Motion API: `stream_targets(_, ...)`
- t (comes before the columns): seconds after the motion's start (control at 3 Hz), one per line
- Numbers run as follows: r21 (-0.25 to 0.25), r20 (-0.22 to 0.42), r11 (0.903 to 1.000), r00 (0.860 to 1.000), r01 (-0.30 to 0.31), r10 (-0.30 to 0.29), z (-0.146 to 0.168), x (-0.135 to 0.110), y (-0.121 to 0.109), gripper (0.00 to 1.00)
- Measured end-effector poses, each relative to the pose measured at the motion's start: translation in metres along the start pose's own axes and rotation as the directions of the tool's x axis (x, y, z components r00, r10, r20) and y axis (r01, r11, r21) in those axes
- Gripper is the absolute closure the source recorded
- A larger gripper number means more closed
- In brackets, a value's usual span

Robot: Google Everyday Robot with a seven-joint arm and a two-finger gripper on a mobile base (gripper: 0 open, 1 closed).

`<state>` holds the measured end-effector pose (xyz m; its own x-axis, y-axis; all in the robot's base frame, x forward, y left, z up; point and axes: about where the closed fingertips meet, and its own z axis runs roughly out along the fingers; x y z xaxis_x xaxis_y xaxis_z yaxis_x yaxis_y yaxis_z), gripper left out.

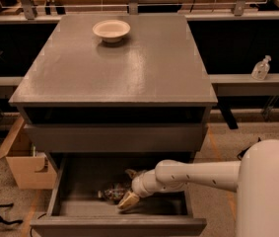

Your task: Pick water bottle from middle drawer and place on counter

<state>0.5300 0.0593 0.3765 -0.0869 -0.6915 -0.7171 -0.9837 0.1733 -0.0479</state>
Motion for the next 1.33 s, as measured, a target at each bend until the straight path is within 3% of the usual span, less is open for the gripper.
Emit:
stream_targets(0.67,-0.060,0.049,0.9976,0.998,-0.036,0.039,0.000,0.011,0.006,0.65)
stream_targets(1.0,-0.064,0.060,0.9975,0.998,-0.032,0.035,-0.010,0.008,0.008,0.88)
stream_targets(1.33,-0.047,0.085,0.9988,0.996,0.017,-0.013,-0.035,-0.006,0.016,1.00)
